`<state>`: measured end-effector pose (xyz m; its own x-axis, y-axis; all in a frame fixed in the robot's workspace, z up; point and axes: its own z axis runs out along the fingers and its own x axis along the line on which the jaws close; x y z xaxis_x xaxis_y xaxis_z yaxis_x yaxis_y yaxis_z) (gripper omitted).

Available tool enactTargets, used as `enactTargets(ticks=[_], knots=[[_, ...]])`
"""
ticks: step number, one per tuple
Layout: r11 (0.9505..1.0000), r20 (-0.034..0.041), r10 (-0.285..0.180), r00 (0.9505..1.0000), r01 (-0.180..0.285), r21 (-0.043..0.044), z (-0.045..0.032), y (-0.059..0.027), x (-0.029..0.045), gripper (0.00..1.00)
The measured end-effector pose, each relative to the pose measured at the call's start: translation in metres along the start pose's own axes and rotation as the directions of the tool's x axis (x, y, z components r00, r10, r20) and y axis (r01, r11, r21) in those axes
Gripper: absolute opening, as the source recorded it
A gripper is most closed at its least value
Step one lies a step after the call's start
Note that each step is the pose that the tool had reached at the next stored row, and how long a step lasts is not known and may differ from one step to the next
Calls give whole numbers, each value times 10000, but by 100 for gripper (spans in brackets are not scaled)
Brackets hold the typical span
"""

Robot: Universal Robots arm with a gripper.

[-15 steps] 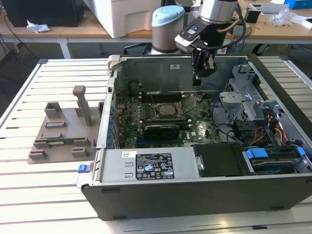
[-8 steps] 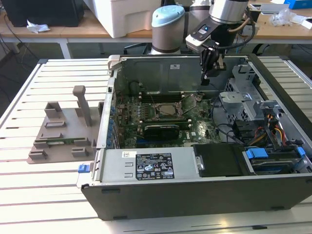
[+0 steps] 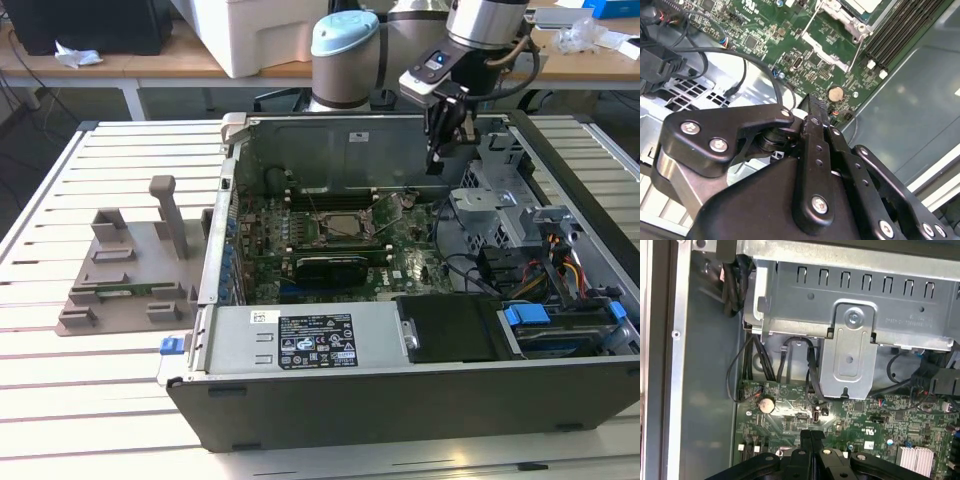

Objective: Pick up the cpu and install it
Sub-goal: 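Close the cpu cover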

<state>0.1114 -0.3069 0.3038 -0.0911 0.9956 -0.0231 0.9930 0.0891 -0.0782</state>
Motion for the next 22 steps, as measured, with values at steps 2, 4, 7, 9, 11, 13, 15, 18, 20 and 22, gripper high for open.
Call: enactTargets(ticks=[2,4,7,9,11,13,15,18,20,22], knots=[[10000,2,0,10000,0,1,9,21,-2,11],[10000,-2,0,10000,0,2,26,49,-3,11],[10000,0,0,10000,0,5,61,78,-4,11],[10000,0,0,10000,0,6,85,93,-5,11],[10000,0,0,10000,0,8,110,110,-6,11],[10000,0,1,10000,-1,10,130,125,-6,11],[10000,1,1,10000,-1,11,148,156,-7,11],[10000,0,-1,10000,1,12,163,191,-8,11],[10000,0,0,10000,0,13,175,226,-9,11],[10000,-1,0,10000,0,13,183,246,-10,11]])
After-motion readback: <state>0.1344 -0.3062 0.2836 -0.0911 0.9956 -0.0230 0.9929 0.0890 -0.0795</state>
